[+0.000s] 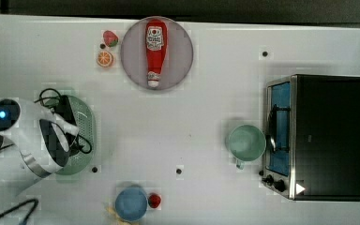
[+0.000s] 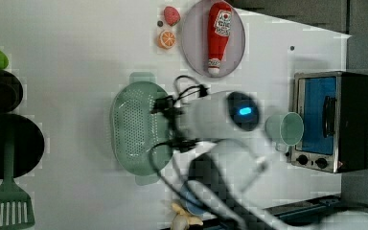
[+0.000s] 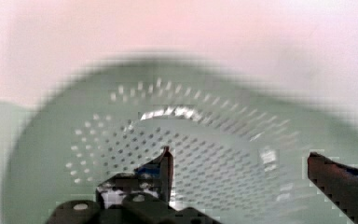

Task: Drag strainer right to left.

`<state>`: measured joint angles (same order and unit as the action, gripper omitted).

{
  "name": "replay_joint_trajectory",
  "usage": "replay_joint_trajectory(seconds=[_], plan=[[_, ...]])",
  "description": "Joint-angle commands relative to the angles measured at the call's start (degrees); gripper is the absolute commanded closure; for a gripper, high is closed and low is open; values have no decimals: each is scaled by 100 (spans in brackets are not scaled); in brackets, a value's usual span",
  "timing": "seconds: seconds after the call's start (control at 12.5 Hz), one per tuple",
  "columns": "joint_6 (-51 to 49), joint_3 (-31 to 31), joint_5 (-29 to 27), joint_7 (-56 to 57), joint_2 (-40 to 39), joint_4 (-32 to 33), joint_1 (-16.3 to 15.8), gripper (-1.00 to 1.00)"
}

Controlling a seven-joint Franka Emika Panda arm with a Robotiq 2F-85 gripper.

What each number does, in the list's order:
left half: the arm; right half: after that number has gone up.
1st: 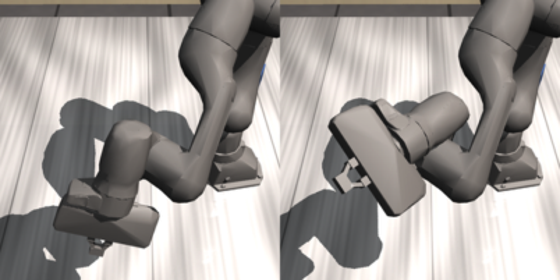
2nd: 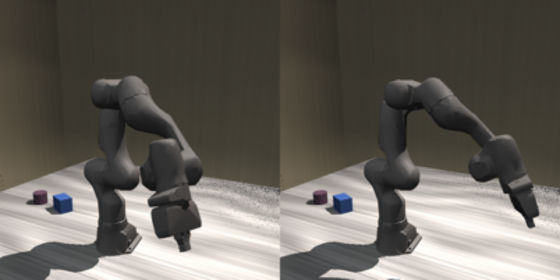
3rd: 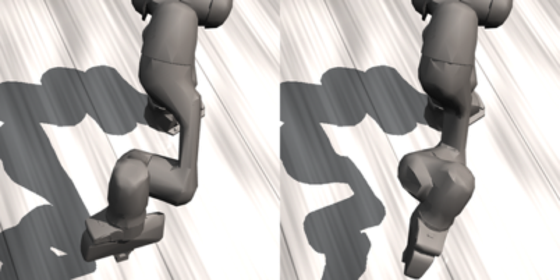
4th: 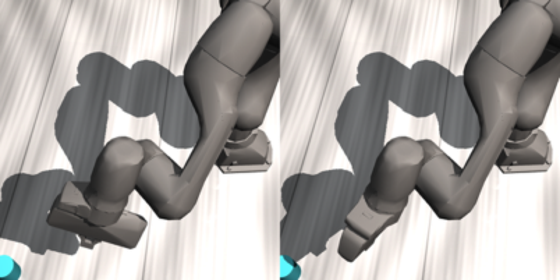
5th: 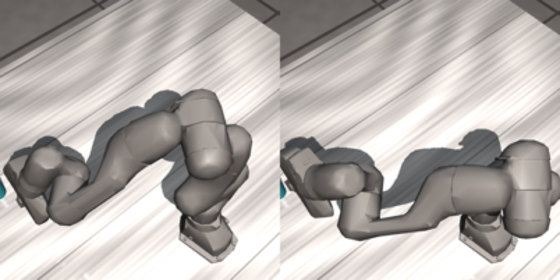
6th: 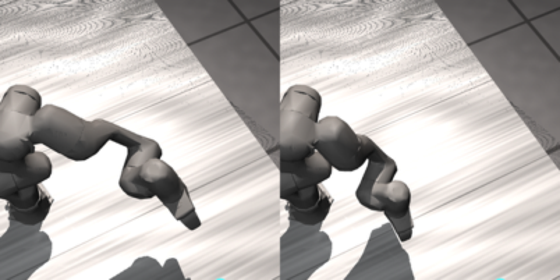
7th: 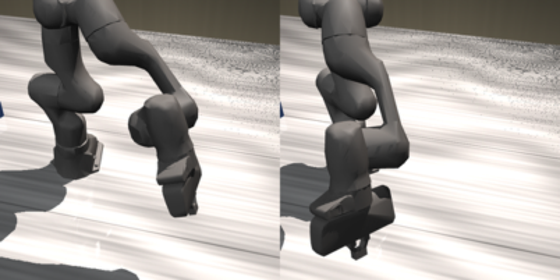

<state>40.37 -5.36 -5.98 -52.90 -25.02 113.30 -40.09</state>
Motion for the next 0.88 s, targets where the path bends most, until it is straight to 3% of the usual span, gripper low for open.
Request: replay_joint_trajectory(seconds=[0.08,0.32,0.56,0.72,0.88], plan=[[-827,-961,-122,2010,1615,-207,346,-100],[-1804,-2049,52,3580,2622,-247,504,-100],[-2531,-2926,921,4345,3276,-350,606,-100],[-2903,-3143,1499,4660,3667,-370,612,-100],[-3050,-3174,1561,4704,3950,-339,612,-100]])
